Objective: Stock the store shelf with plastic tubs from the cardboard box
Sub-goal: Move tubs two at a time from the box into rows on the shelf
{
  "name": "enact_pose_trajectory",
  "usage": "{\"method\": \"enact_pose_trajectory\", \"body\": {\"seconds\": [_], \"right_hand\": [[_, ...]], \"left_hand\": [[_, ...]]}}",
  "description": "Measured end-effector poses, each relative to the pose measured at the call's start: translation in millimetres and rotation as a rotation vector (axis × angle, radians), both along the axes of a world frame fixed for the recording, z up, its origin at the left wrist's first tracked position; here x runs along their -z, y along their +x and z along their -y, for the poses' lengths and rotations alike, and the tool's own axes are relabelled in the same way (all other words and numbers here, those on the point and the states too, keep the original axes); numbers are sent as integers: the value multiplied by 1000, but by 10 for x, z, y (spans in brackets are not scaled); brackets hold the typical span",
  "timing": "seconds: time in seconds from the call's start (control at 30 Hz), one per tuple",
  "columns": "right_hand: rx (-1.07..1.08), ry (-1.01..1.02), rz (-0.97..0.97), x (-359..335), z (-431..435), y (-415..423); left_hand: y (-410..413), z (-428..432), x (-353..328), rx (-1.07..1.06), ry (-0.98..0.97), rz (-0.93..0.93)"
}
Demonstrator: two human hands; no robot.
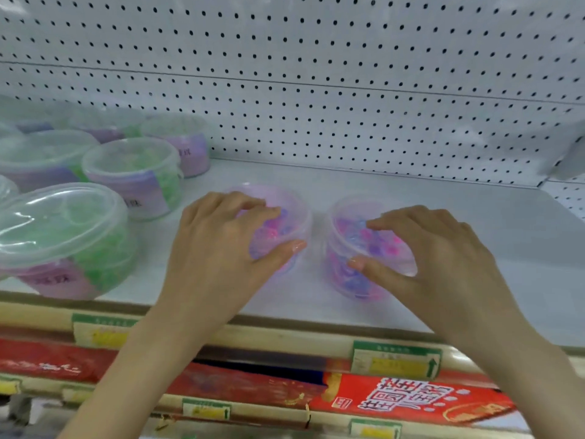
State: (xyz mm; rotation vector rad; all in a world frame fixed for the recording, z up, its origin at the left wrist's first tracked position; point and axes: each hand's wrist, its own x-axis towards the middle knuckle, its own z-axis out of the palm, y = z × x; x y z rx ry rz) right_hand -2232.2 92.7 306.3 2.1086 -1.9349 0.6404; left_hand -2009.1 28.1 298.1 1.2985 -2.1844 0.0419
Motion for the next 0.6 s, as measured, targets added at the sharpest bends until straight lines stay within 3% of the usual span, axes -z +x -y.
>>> {"method": "enact_pose_trajectory", "body": {"seconds": [0.1, 0.17, 0.3, 0.4, 0.5, 0.6], "right_hand": [[-50, 29, -23, -17, 48, -47], [-154, 161, 67, -82, 111, -139], [-235, 345, 164, -236, 207, -326], [-202, 342, 187, -270, 192, -269], [-151, 288, 84, -214, 221, -127], [-104, 229, 62, -166, 291, -38]], "left_hand": [[141, 187, -72, 187, 30, 38], [257, 334, -191, 286, 114, 101], [516, 555, -440, 132, 226, 338], [406, 466, -575, 159, 182, 257], [93, 440, -470, 150, 82, 245], [-23, 505, -349, 71, 24, 490]]}}
